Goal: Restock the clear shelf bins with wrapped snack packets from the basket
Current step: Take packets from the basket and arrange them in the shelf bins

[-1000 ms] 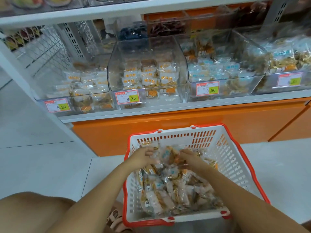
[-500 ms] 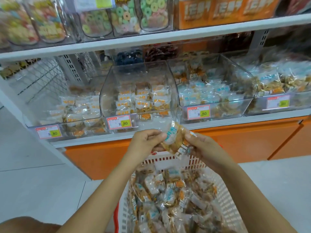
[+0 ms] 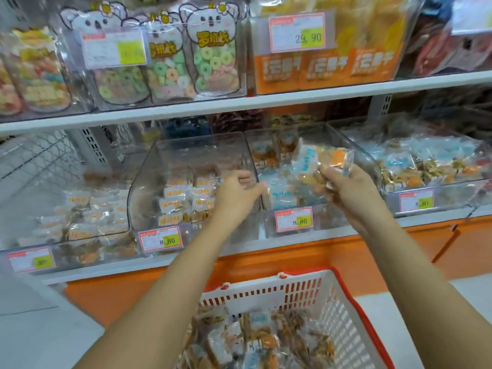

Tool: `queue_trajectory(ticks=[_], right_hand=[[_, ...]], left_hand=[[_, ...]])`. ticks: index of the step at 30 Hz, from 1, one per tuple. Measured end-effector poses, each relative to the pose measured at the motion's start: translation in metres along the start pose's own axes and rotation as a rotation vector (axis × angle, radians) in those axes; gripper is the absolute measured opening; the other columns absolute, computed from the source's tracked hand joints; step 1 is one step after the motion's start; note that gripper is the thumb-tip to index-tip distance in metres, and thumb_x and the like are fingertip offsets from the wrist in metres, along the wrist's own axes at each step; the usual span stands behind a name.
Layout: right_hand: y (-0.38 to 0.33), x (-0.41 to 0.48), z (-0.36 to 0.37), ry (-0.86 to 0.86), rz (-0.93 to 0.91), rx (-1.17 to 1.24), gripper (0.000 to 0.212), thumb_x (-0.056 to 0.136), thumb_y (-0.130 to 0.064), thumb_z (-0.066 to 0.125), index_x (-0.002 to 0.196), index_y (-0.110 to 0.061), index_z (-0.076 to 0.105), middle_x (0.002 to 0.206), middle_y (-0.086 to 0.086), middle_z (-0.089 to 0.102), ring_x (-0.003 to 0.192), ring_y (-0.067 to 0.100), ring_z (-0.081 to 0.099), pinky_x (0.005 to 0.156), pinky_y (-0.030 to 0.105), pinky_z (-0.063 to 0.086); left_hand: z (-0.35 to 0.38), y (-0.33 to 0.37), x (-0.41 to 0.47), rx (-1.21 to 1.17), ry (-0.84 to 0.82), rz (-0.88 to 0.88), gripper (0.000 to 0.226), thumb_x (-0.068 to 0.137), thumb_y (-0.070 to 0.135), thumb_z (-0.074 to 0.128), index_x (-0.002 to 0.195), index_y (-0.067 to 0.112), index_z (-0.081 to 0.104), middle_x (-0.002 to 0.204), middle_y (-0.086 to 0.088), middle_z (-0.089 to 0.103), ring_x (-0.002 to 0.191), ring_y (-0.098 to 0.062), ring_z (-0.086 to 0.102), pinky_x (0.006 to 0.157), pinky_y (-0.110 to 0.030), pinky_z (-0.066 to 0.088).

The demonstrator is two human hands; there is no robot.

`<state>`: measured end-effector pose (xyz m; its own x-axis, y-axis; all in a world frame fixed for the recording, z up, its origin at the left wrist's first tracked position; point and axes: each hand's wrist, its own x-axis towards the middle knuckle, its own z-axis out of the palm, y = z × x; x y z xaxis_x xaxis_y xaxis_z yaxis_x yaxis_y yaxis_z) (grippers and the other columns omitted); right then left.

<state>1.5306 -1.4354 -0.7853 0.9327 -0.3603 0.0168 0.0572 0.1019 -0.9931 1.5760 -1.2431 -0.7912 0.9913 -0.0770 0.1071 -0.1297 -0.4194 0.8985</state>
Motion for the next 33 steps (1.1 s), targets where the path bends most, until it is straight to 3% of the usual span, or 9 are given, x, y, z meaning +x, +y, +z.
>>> queue_trajectory(ticks=[2, 4, 7, 11, 16, 19, 22, 26, 33], right_hand=[[-0.008, 0.039, -0.014, 0.099, -0.076, -0.228, 0.02, 0.085, -0.02, 0.071, 0.099, -0.013, 0.06, 0.089, 0.007, 0.068, 0.063, 0.013, 0.06, 0.043, 0.016, 0.044], [-0.015, 0.078, -0.022, 0.173, -0.183, -0.504, 0.024, 0.076, -0.021, 0.078, 0.093, -0.012, 0.063, 0.093, 0.013, 0.067, 0.075, 0.022, 0.06, 0.058, 0.024, 0.047], [-0.028, 0.131, -0.023, 0.223, -0.269, -0.968, 0.043, 0.08, -0.022, 0.075, 0.117, -0.003, 0.062, 0.111, 0.02, 0.064, 0.104, 0.035, 0.061, 0.081, 0.037, 0.046], [-0.037, 0.191, -0.015, 0.022, -0.248, -1.418, 0.062, 0.085, -0.035, 0.068, 0.136, -0.007, 0.046, 0.134, 0.022, 0.052, 0.119, 0.037, 0.053, 0.095, 0.038, 0.042], [-0.026, 0.227, -0.003, -0.117, -0.198, -1.417, 0.045, 0.089, -0.012, 0.062, 0.13, -0.001, 0.048, 0.125, 0.021, 0.058, 0.113, 0.037, 0.058, 0.089, 0.038, 0.049], [-0.005, 0.249, 0.0, 0.012, -0.272, -1.401, 0.043, 0.093, -0.006, 0.053, 0.135, 0.0, 0.044, 0.13, 0.025, 0.053, 0.118, 0.041, 0.053, 0.091, 0.042, 0.045], [0.021, 0.262, 0.002, 0.205, -0.292, -1.398, 0.053, 0.096, -0.003, 0.045, 0.146, -0.005, 0.027, 0.145, 0.022, 0.032, 0.126, 0.039, 0.044, 0.093, 0.04, 0.047], [0.041, 0.256, -0.001, 0.26, -0.378, -1.632, 0.048, 0.097, -0.002, 0.037, 0.143, 0.004, 0.026, 0.146, 0.019, 0.026, 0.133, 0.035, 0.029, 0.1, 0.034, 0.038], [0.04, 0.242, 0.009, 0.24, -0.145, -1.335, 0.061, 0.097, -0.009, 0.04, 0.15, 0.001, 0.01, 0.156, 0.016, 0.021, 0.141, 0.031, 0.028, 0.108, 0.042, 0.033]], left_hand=[[0.005, 0.003, 0.022, 0.244, 0.058, 0.088, 0.05, 0.089, 0.031, 0.065, 0.133, 0.013, 0.048, 0.132, -0.003, 0.053, 0.116, -0.018, 0.053, 0.094, -0.026, 0.039], [0.009, 0.007, 0.042, 0.452, 0.068, 0.26, 0.049, 0.091, 0.025, 0.062, 0.135, 0.013, 0.047, 0.135, -0.006, 0.05, 0.122, -0.02, 0.049, 0.096, -0.025, 0.035], [0.022, 0.019, 0.075, 0.646, -0.102, 0.434, 0.039, 0.093, 0.02, 0.058, 0.131, 0.015, 0.053, 0.133, -0.005, 0.054, 0.121, -0.021, 0.051, 0.1, -0.03, 0.037], [0.045, 0.03, 0.119, 0.807, -0.321, 0.457, 0.037, 0.094, 0.024, 0.056, 0.129, 0.013, 0.055, 0.131, -0.008, 0.058, 0.118, -0.024, 0.054, 0.095, -0.031, 0.044], [0.072, 0.031, 0.16, 0.928, -0.474, 0.419, 0.037, 0.097, 0.018, 0.049, 0.133, 0.013, 0.053, 0.132, -0.012, 0.056, 0.114, -0.027, 0.055, 0.089, -0.026, 0.04], [0.085, 0.019, 0.177, 1.003, -0.55, 0.349, 0.033, 0.097, 0.021, 0.049, 0.127, 0.01, 0.055, 0.12, -0.013, 0.06, 0.101, -0.025, 0.058, 0.087, -0.032, 0.046], [0.09, 0.009, 0.188, 1.053, -0.553, 0.313, 0.031, 0.096, 0.024, 0.05, 0.121, 0.007, 0.057, 0.114, -0.012, 0.061, 0.097, -0.025, 0.058, 0.087, -0.036, 0.049], [0.091, 0.008, 0.189, 1.047, -0.554, 0.316, 0.03, 0.096, 0.025, 0.05, 0.12, 0.007, 0.057, 0.113, -0.011, 0.06, 0.095, -0.024, 0.057, 0.084, -0.035, 0.049], [0.087, 0.01, 0.179, 1.017, -0.573, 0.258, 0.037, 0.097, 0.023, 0.049, 0.13, 0.007, 0.052, 0.123, -0.012, 0.058, 0.103, -0.025, 0.057, 0.087, -0.034, 0.048]])
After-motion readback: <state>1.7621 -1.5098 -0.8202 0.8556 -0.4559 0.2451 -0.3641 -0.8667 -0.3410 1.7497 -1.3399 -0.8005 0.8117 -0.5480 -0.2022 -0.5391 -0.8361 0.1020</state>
